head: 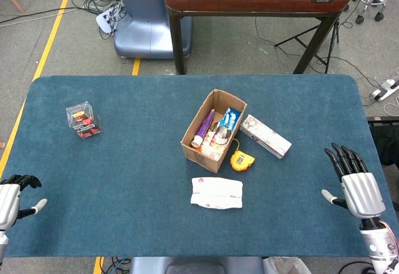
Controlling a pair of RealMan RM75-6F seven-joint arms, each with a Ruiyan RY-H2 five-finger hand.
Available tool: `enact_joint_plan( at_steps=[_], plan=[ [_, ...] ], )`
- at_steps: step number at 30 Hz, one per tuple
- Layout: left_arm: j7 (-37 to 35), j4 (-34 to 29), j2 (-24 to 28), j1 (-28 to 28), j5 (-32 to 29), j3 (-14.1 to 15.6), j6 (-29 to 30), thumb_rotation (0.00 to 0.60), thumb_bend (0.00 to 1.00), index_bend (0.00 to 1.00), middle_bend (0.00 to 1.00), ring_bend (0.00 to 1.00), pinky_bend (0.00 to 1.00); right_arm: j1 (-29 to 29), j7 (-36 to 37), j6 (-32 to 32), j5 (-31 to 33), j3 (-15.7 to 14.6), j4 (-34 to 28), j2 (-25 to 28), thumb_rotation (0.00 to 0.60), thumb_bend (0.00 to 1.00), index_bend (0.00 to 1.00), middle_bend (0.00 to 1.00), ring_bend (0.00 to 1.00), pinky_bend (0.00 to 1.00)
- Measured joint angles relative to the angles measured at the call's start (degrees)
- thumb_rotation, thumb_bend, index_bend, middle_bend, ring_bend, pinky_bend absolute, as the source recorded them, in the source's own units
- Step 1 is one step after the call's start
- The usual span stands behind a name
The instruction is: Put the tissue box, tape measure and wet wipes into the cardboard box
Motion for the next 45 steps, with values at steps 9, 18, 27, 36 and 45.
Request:
enact_joint_plan(
  at_steps=[9,18,27,36,45],
  plan=[
    [-0.3,-0.7,0.3,0.3,0.9,0.2,1.2,0.600,0.13,0.49,0.52,0.39,0.49,0.3,-0.5,-0.9,-0.1,-0.4,0.2,-0.6,0.600,0.00,0.14,0.07,0.00,0.11],
    [-2.2,-0.3,0.8,0.5,-0.5,-0.2,0.5,0.600,0.13,0.49,0.52,0.39,0.49,0.9,-1.4,-2.4,4.7,1.7,0.8,-2.4,0.600,0.00,0.20,0.14,0.03,0.11],
    [-3.2,-0.4,1.2,0.5,-0.1,-0.3,0.5,0.600,0.13,0.49,0.52,0.39,0.49,4.4,-6.7,-6.8,10.2,5.4,-0.5,-4.9,0.600,0.00,0.20,0.14,0.03,0.11],
    [-4.5,-0.7,1.9,0.5,-0.2,-0.5,0.6,0.600,0.13,0.49,0.52,0.39,0.49,10.8,-12.2,-12.9,14.4,8.6,1.1,-10.6,0.600,0.00,0.20,0.14,0.03,0.11],
    [-5.9,-0.8,2.7,0.9,0.0,-0.6,1.4,0.600,0.13,0.49,0.52,0.39,0.49,16.3,-15.7,-17.8,18.1,10.2,6.8,-17.2,0.600,0.00,0.20,0.14,0.03,0.11]
  ],
)
